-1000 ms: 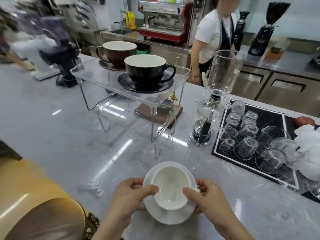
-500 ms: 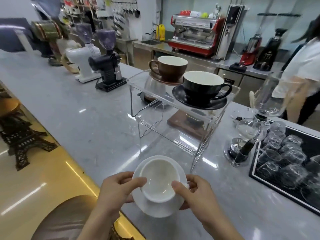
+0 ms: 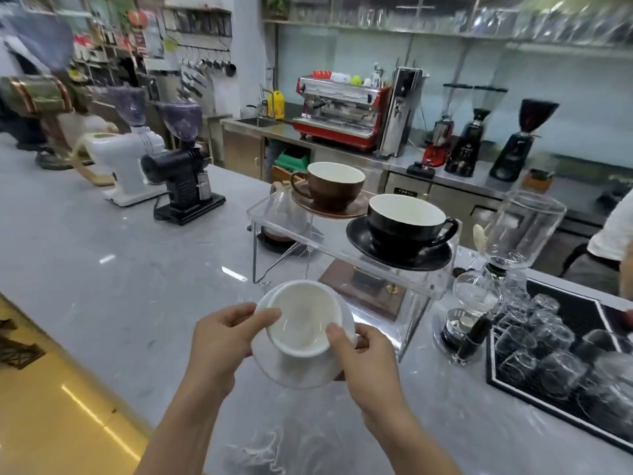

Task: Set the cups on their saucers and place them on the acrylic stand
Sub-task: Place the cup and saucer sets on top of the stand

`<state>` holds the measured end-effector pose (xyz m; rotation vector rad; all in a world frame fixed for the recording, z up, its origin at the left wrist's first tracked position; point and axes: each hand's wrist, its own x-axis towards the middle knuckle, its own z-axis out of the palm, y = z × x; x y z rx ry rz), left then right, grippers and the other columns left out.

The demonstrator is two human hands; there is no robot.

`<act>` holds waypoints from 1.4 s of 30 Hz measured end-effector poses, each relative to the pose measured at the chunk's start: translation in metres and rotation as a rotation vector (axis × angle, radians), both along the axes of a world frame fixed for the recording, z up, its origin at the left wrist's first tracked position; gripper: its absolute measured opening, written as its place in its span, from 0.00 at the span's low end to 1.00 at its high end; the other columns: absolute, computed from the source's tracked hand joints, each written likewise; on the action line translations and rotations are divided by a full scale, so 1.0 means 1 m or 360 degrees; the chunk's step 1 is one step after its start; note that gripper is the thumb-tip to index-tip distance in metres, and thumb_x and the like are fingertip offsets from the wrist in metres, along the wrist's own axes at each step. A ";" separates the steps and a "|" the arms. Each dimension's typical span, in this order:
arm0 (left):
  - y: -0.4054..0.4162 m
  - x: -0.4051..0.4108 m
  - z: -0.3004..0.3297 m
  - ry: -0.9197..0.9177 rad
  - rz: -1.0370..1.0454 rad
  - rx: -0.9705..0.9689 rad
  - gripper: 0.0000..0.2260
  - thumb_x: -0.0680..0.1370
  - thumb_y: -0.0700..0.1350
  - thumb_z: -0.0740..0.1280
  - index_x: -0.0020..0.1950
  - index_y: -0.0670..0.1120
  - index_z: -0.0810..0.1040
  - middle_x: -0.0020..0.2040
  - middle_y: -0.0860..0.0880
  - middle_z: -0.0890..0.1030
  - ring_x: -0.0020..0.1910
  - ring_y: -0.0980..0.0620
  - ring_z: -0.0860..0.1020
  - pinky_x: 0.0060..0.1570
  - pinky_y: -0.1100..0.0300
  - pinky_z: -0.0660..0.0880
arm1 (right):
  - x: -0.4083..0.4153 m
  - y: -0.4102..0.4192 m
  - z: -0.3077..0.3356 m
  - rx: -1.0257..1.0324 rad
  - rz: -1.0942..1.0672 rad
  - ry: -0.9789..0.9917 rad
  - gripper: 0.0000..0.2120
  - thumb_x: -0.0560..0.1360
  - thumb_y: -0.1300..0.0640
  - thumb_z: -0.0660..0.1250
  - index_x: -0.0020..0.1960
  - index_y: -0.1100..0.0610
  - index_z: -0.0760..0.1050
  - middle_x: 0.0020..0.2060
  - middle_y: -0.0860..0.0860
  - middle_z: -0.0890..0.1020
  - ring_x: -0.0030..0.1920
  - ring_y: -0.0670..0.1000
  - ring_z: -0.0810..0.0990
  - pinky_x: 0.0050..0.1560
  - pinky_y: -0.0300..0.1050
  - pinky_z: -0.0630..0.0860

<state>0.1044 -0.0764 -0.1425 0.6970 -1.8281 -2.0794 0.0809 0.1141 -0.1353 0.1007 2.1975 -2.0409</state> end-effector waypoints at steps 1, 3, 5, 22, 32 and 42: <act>-0.001 -0.009 0.000 0.0009 -0.0021 -0.0011 0.05 0.68 0.39 0.80 0.40 0.46 0.87 0.32 0.52 0.87 0.28 0.59 0.82 0.24 0.66 0.77 | -0.004 -0.003 0.001 -0.0001 -0.0035 0.0009 0.08 0.74 0.49 0.73 0.44 0.54 0.80 0.40 0.53 0.85 0.45 0.57 0.86 0.48 0.59 0.83; -0.001 -0.026 0.002 0.0023 -0.0052 -0.0013 0.04 0.67 0.40 0.80 0.36 0.47 0.87 0.31 0.53 0.86 0.28 0.60 0.81 0.25 0.65 0.78 | -0.017 -0.009 0.002 0.0007 -0.0114 0.0032 0.10 0.75 0.48 0.72 0.44 0.54 0.80 0.40 0.53 0.83 0.40 0.51 0.83 0.46 0.53 0.83; -0.001 -0.043 0.001 -0.0008 -0.0051 -0.0006 0.10 0.65 0.44 0.82 0.44 0.45 0.87 0.37 0.51 0.88 0.35 0.57 0.84 0.34 0.59 0.80 | -0.030 -0.015 -0.002 0.0055 -0.0203 0.0061 0.13 0.75 0.46 0.70 0.45 0.57 0.80 0.43 0.54 0.81 0.39 0.48 0.79 0.42 0.47 0.79; 0.016 -0.162 0.008 -0.0175 -0.0205 -0.0181 0.18 0.62 0.53 0.79 0.46 0.43 0.86 0.43 0.41 0.87 0.43 0.37 0.85 0.48 0.37 0.83 | -0.121 -0.031 0.001 0.0107 -0.0684 0.0091 0.04 0.80 0.50 0.64 0.52 0.43 0.70 0.57 0.45 0.78 0.61 0.51 0.77 0.66 0.50 0.73; 0.013 -0.174 0.001 -0.0167 -0.0252 -0.0284 0.15 0.59 0.56 0.77 0.39 0.49 0.83 0.42 0.43 0.86 0.41 0.39 0.85 0.46 0.38 0.84 | -0.133 -0.034 -0.009 0.0297 -0.0740 -0.0059 0.03 0.80 0.56 0.62 0.52 0.49 0.73 0.58 0.52 0.81 0.62 0.55 0.79 0.67 0.52 0.74; 0.018 -0.156 -0.009 0.0029 -0.0016 -0.0910 0.20 0.75 0.63 0.67 0.52 0.47 0.85 0.50 0.50 0.87 0.47 0.48 0.82 0.46 0.53 0.77 | -0.114 -0.029 -0.003 0.0657 -0.0675 0.0247 0.18 0.81 0.51 0.62 0.67 0.57 0.74 0.60 0.53 0.79 0.64 0.54 0.76 0.64 0.51 0.75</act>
